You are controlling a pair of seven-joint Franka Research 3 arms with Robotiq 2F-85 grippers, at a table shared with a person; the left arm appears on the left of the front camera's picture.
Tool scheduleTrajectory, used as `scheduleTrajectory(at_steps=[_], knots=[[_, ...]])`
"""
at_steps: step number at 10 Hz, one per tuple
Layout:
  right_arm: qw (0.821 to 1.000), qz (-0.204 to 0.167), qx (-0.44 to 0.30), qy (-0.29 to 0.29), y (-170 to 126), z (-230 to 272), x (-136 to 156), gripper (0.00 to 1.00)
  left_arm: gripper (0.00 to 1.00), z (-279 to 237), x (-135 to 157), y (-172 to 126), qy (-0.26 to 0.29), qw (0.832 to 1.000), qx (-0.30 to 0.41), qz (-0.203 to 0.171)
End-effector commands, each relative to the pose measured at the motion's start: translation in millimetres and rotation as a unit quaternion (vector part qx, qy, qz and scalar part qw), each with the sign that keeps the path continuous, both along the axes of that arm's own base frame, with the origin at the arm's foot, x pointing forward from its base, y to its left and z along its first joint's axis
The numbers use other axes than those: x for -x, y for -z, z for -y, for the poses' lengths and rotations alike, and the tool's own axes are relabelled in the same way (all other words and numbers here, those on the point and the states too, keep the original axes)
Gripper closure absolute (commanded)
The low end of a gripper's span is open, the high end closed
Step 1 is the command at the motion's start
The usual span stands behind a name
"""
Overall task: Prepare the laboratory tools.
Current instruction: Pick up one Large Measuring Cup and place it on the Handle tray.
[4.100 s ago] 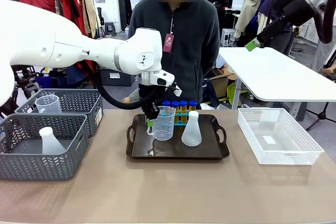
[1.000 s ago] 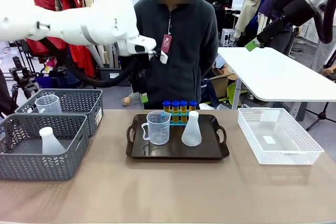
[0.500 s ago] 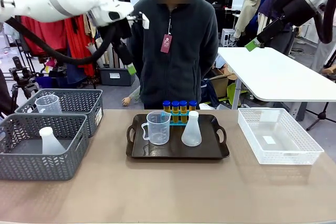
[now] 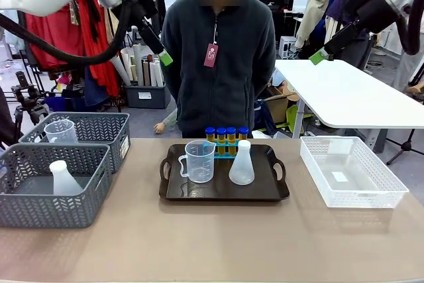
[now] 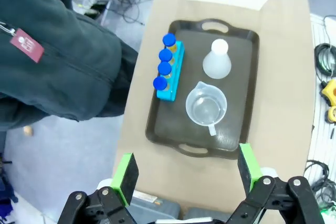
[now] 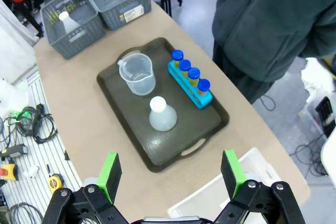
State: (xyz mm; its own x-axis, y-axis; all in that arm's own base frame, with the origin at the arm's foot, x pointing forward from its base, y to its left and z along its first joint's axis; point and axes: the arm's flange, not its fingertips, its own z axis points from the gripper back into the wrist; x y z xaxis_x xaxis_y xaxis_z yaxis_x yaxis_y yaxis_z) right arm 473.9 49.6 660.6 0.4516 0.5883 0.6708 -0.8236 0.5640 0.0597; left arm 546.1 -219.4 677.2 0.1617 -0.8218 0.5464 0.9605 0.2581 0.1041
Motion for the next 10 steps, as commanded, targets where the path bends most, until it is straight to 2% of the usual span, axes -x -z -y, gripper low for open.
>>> scheduleTrajectory(at_steps=[1,4,10], knots=[[1.0,0.002,-0.001,-0.003,-2,0,1,0.0,0.03,-18,12,-7,0.013,1.0,0.026,0.005],[1.0,0.002,-0.001,-0.003,-2,0,1,0.0,0.03,-34,12,-23,0.032,0.998,0.062,-0.001],[1.0,0.002,-0.001,-0.003,-2,0,1,0.0,0.03,-27,10,-24,0.018,0.998,0.053,-0.005]])
